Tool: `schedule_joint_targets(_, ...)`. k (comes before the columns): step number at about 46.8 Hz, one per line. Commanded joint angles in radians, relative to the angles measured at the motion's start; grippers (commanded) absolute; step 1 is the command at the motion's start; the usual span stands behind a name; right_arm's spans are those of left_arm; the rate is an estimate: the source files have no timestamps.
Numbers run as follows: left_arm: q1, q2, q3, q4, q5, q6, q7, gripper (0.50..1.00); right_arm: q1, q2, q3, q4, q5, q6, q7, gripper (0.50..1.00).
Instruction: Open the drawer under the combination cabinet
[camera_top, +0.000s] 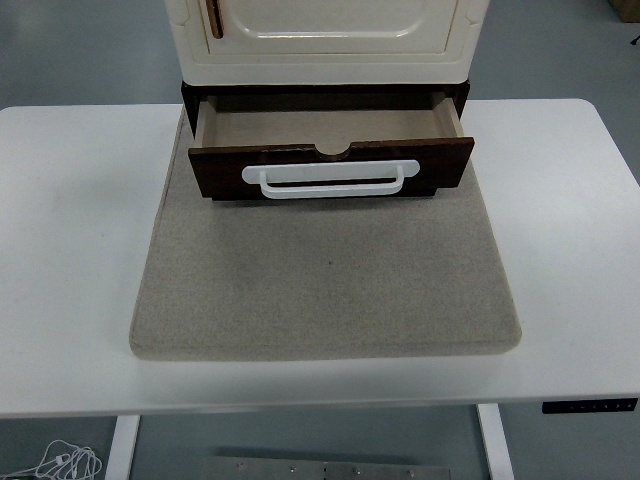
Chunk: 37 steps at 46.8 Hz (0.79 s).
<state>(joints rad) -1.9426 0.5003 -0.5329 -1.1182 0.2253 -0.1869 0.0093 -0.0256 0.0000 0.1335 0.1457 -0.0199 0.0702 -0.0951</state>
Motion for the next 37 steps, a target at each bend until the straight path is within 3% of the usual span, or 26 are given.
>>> schedule_joint_targets(1,0.004,0.006,-0.047,0.073,-0.003,0.114,-0.038,1.000,0.000,0.000,0.000,0.000,0.000,-0.001,0.000,0.926)
schedule_joint_targets(8,0.034,0.017,-0.098,0.221,-0.004,0.297,-0.063,1.000,0.000,0.000,0.000,0.000,0.000,-0.001,0.000,0.926)
schedule_joint_targets(18,0.139,0.037,-0.154,0.435,-0.004,0.455,-0.058,1.000,0.000,0.000,0.000,0.000,0.000,0.000,0.000,0.926)
schedule_joint_targets(26,0.251,0.049,-0.156,0.573,-0.076,0.474,-0.038,1.000,0.001,0.000,0.000,0.000,0.000,0.000,0.000,0.926)
schedule_joint_targets(31,0.300,0.090,-0.151,0.650,-0.242,0.458,-0.016,1.000,0.000,0.000,0.000,0.000,0.000,0.000,0.000,0.928)
schedule_joint_targets(37,0.395,0.116,-0.156,0.669,-0.357,0.416,0.023,1.000,0.001,0.000,0.000,0.000,0.000,-0.001,0.000,0.928)
